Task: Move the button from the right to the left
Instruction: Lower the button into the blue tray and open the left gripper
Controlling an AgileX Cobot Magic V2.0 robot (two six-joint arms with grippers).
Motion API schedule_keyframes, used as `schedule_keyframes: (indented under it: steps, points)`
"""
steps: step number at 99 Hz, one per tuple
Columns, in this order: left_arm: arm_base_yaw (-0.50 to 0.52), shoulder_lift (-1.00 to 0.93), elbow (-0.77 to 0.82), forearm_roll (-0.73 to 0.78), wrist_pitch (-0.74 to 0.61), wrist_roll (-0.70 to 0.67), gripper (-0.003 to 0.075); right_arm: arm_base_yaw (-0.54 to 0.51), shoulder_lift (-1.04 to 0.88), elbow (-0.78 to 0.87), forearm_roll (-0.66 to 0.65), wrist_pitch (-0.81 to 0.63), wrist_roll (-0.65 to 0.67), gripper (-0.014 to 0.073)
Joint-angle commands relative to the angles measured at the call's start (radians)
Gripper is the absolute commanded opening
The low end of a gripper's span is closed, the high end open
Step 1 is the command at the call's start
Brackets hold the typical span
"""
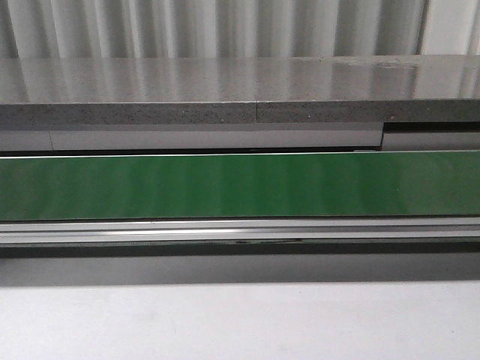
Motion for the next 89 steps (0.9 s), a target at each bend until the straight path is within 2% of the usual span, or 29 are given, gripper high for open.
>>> schedule_keyframes:
  steps: [1,17,21,26,35,50,63,70,89]
  points:
    - [0.002,-0.053,-0.023,0.013,-0.008,0.001,0.0203,0.002,0.008,-0.024,0.008,-0.079,-0.004,-0.0066]
    - [0.004,-0.053,-0.027,0.013,-0.012,0.001,0.0507,0.002,0.008,-0.024,0.008,-0.079,-0.004,-0.0066]
    - [0.004,-0.055,-0.027,0.013,-0.012,0.001,0.0542,0.002,0.008,-0.024,0.008,-0.079,-0.004,-0.0066]
    - [0.004,-0.057,-0.027,0.011,-0.010,0.001,0.0542,0.002,0.008,-0.024,0.008,-0.079,-0.004,-0.0066]
    - [0.002,-0.082,-0.027,0.009,-0.019,0.001,0.0483,0.002,0.008,-0.024,0.008,-0.079,-0.004,-0.0066]
    - [0.002,-0.172,-0.027,-0.006,-0.068,-0.015,0.0319,0.002,0.008,-0.024,0.008,-0.079,-0.004,-0.0066]
    - [0.000,-0.261,-0.027,-0.094,-0.106,-0.015,0.0085,0.002,0.008,-0.024,0.008,-0.079,-0.004,-0.0066]
    - [-0.016,-0.298,-0.025,-0.120,-0.113,-0.015,-0.0016,0.002,0.008,-0.024,0.008,-0.079,-0.004,-0.0066]
    - [-0.100,-0.402,0.014,-0.120,-0.166,-0.081,-0.0020,0.002,0.008,-0.024,0.008,-0.079,-0.004,-0.0066]
